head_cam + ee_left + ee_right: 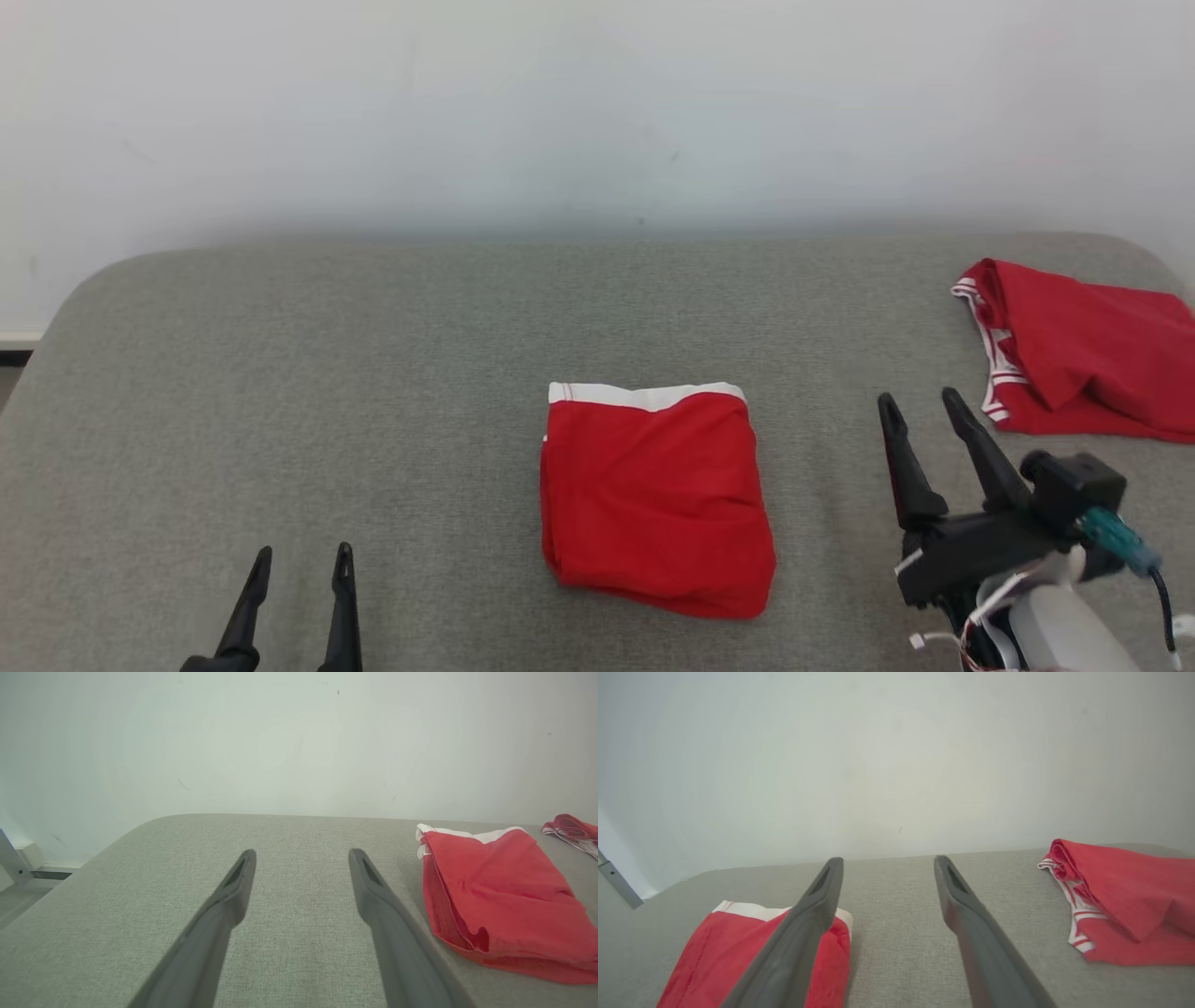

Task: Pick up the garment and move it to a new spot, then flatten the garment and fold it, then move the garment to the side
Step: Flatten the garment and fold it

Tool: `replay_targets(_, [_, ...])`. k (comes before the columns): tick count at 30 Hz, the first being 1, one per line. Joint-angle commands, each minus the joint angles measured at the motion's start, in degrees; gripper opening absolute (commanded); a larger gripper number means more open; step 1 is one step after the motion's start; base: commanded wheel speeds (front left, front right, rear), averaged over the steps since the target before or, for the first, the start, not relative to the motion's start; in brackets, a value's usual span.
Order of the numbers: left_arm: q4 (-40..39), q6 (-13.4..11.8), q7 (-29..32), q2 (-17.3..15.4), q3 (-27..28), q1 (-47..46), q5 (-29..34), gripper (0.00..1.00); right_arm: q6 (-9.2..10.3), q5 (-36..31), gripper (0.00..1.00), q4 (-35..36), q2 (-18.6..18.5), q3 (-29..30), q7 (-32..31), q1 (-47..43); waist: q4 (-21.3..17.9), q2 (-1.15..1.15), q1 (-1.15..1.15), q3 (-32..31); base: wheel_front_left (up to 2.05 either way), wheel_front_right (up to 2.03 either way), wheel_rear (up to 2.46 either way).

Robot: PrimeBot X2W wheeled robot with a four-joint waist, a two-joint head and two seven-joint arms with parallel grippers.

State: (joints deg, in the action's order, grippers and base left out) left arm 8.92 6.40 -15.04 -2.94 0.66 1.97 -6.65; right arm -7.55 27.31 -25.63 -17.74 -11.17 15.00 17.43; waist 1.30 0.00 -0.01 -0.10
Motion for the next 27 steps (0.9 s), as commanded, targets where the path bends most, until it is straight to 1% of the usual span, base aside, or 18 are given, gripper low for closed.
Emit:
replay_targets(1, [-0.31,0.01,-0.18,-0.02,0.51,0.45,0.37,1.00,0.16,-2.34,1.00,1.69,0.79,1.92,0.18,-2.22,-1.41,0.00,0.01,-0.31,0.00,0.00,0.00])
replay_targets(3, [-0.47,0.09,-0.18,-0.08,1.16,0.82,0.55,1.00,0.16,-4.08,1.00,3.66,2.53,4.88,0.11,-5.44,-2.27,0.00,0.01,-0.42,0.00,0.00,0.00])
replay_targets(5, [-0.54,0.20,-0.18,-0.16,1.69,1.22,0.79,1.00,0.16,-5.59,1.00,5.77,3.40,6.95,0.12,-7.53,-3.08,0.00,0.01,-0.50,0.00,0.00,0.00])
replay_targets(9, [-0.76,0.51,-0.18,-0.49,2.82,1.72,1.25,1.00,0.16,-7.81,1.00,9.82,5.27,9.67,0.12,-12.52,-4.71,0.00,0.01,-0.71,0.00,0.00,0.00])
replay_targets(13, [-0.99,0.58,-0.18,-0.72,3.81,2.15,2.19,1.00,0.16,-9.93,1.00,13.35,6.88,11.37,0.12,-15.89,-5.50,0.00,0.01,-1.03,0.00,0.00,0.00])
replay_targets(18, [-1.14,0.59,-0.18,-0.71,4.60,2.78,2.91,1.00,0.16,-11.85,1.00,16.22,8.78,12.45,0.11,-19.37,-6.03,0.00,0.01,-1.62,0.00,0.00,0.00])
replay_targets(24, [-0.61,0.51,-0.18,-0.63,5.10,3.24,3.30,1.00,0.16,-12.95,1.00,17.51,9.71,12.00,0.11,-21.16,-6.20,0.00,0.01,-2.09,0.00,0.00,0.00])
replay_targets(27, [0.00,0.66,-0.18,-1.10,5.37,3.24,3.30,1.00,0.16,-13.05,1.00,17.58,9.93,11.66,0.11,-21.43,-5.98,0.00,0.01,-2.23,0.00,0.00,0.00])
